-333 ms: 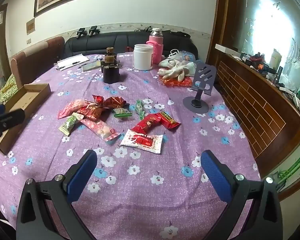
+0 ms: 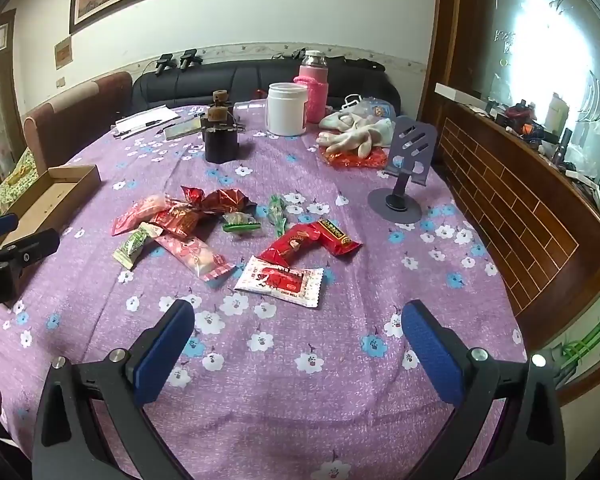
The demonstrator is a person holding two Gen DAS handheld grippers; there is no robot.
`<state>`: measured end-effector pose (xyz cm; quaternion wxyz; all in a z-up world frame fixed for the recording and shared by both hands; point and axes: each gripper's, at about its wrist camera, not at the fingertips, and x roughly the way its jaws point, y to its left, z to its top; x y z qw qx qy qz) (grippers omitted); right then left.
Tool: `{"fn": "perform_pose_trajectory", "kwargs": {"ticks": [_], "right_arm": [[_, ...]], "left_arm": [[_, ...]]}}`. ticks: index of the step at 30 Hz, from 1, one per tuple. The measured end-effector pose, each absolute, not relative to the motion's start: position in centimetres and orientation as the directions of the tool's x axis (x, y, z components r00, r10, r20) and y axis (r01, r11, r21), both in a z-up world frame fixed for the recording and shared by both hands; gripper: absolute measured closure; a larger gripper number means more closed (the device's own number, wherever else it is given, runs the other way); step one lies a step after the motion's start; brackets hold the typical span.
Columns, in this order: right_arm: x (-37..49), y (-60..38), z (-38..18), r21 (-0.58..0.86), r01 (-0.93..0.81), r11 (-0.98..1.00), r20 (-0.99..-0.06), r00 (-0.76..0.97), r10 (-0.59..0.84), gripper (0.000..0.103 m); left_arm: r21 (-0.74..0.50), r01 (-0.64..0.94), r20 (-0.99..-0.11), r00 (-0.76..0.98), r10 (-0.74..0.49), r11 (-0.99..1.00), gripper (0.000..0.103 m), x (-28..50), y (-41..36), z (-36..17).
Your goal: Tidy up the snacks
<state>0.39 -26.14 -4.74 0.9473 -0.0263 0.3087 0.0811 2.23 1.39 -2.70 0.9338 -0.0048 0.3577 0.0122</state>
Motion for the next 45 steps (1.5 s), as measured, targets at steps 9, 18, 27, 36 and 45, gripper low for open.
{"fn": "perform_pose_trajectory", "kwargs": {"ticks": [9, 18, 27, 36, 45], "right_arm": [[3.1, -26.3, -6.0, 0.031, -0.299, 0.954, -0.631, 0.734, 0.251, 0.0], [7.5, -24.9, -7.2, -0.053, -0.46, 0.886, -0.669, 0.675, 0.31, 0.0], [10.4, -25.5, -7.9, -0.025, -0.553, 0.833, -0.689, 0.613, 0.386, 0.0], [12.6, -25.4, -9.8, 0.04, -0.614, 0.788, -0.749, 0.504, 0.431, 0.049], [12.0, -23.3, -10.3, -0.028, -0.674, 0.738, -0.786, 0.471, 0.4, 0.049]], "left_arm": [[-0.132, 0.095, -0.709, 0.687, -0.161, 0.987, 0.001, 4.9, 4.0, -5.1], [-0.07, 0.193, -0.751, 0.635, -0.179, 0.979, 0.001, 11.5, 4.3, -5.3], [0.094, 0.329, -0.787, 0.603, -0.133, 0.94, 0.001, 15.5, 3.4, -6.4], [0.101, 0.391, -0.814, 0.561, -0.15, 0.915, 0.001, 16.5, 2.7, -7.4], [0.087, 0.401, -0.836, 0.527, -0.152, 0.912, 0.001, 17.0, 3.6, -7.7]]}}
